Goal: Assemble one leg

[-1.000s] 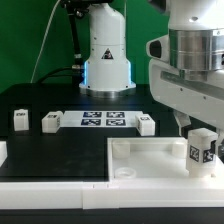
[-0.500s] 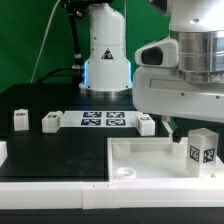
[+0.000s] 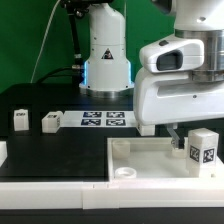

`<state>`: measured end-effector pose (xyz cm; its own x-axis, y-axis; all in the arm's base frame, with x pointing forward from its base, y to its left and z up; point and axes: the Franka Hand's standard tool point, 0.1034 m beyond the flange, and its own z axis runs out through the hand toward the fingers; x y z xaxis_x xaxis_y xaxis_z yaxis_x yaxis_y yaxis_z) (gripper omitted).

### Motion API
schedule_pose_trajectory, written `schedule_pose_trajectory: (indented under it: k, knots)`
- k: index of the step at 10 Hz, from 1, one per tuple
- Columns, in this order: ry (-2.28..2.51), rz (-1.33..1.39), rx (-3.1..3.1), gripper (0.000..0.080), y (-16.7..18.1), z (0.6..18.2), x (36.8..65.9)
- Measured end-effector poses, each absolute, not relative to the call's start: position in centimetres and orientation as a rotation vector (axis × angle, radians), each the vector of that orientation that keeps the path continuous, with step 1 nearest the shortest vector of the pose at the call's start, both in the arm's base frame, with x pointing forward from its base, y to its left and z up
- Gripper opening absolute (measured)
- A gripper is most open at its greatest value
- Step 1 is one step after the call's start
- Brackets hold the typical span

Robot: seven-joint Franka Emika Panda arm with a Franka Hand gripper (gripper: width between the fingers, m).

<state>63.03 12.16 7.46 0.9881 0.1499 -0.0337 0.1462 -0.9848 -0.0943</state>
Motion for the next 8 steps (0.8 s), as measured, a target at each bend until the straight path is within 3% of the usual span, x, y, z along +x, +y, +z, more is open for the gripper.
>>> schedule_pose_trajectory:
  k: [2, 4, 5, 6, 8]
  knots:
    - [-0.371, 0.057, -3.025, 0.0649, 12.05, 7.39, 63.02]
    - [-0.328, 0.059, -3.029, 0.038, 12.05, 7.37, 63.02]
    - [-0.328, 0.059, -3.03, 0.038, 12.02, 7.36, 63.02]
    - [-0.278, 0.06, -3.034, 0.0291, 11.94, 7.39, 63.07]
    - [0.146, 0.079, -3.049, 0.0291, 11.78, 7.41, 63.12]
